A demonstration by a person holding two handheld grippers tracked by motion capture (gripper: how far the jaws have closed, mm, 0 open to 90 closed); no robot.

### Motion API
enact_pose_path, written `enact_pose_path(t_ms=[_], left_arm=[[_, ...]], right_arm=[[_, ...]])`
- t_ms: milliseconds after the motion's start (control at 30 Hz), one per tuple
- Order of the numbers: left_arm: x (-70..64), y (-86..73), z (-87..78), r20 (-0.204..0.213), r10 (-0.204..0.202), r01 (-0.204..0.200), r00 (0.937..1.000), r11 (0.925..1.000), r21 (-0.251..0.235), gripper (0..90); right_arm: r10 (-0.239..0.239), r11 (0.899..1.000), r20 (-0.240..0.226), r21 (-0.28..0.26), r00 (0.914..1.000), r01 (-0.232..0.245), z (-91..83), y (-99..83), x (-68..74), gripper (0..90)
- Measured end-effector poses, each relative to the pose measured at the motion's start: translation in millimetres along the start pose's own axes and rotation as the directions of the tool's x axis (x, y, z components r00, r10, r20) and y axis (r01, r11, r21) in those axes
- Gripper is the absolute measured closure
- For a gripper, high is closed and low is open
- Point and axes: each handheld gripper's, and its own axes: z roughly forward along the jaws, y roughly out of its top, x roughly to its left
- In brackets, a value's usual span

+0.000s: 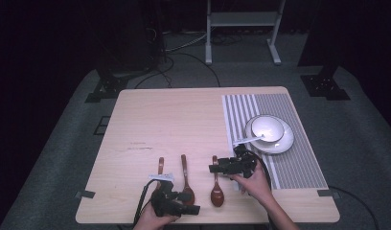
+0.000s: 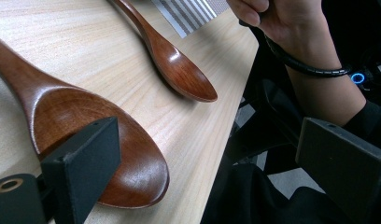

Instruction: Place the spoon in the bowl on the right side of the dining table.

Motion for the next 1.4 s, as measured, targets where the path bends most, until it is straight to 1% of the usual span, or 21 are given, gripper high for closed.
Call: enact_pose_path(t_ms=[167, 367, 600, 967, 1067, 1100, 1300, 1333, 1367, 1400], left_arm=[[0.5, -0.4, -1.1, 0.004, 0.0, 0.0, 1.0, 1.0, 0.003, 5.3], [0.4, -0.7, -2.2, 0.005, 0.007, -0.007, 1.0, 0.9999, 0.011, 5.3], [0.6, -0.8, -2.9, 0.008, 0.012, -0.012, 0.9999, 0.9998, 0.016, 5.3], [1.6, -0.6, -5.1, 0.021, 0.02, -0.021, 0.9996, 0.9992, 0.036, 5.3], [1.6, -0.6, -5.4, 0.022, 0.021, -0.022, 0.9995, 0.999, 0.039, 5.3], [1.8, -0.5, -5.5, 0.023, 0.024, -0.025, 0.9995, 0.9989, 0.04, 5.3], [2.3, -0.4, -5.7, 0.027, 0.024, -0.025, 0.9994, 0.9988, 0.041, 5.3], [2.3, -0.3, -5.7, 0.027, 0.025, -0.026, 0.9993, 0.9988, 0.042, 5.3], [2.3, -0.3, -5.6, 0.027, 0.026, -0.027, 0.9993, 0.9987, 0.043, 5.3], [2.3, -0.2, -5.7, 0.027, 0.026, -0.028, 0.9993, 0.9987, 0.044, 5.3]], right_arm=[[0.003, 1.0, -0.003, 0.017, 1.0, -0.003, 8.7, 4.4, 1.1, 30.4], [-0.005, 0.999, -0.001, 0.043, 1.0, 0.005, 21.4, 11.6, 4.8, 31.4], [0.007, 0.998, -0.006, 0.067, 1.0, -0.007, 34.7, 19.1, 5.2, 31.7], [-0.003, 0.994, -0.004, 0.108, 1.0, 0.003, 59.5, 29.6, 9.2, 31.8], [-0.003, 0.993, -0.002, 0.115, 1.0, 0.004, 63.3, 31.3, 9.1, 31.9], [0.002, 0.992, -0.003, 0.123, 1.0, -0.001, 68.3, 33.3, 8.8, 32.3], [0.01, 0.99, -0.001, 0.138, 0.9999, -0.01, 81.2, 38.0, 8.2, 32.8], [0.01, 0.99, -0.001, 0.138, 0.9999, -0.01, 81.2, 38.0, 8.2, 32.8], [0.007, 0.989, 0.005, 0.147, 1.0, -0.008, 86.0, 39.6, 7.9, 33.3], [0.008, 0.989, 0.007, 0.15, 0.9999, -0.009, 87.2, 40.2, 7.8, 33.4]])
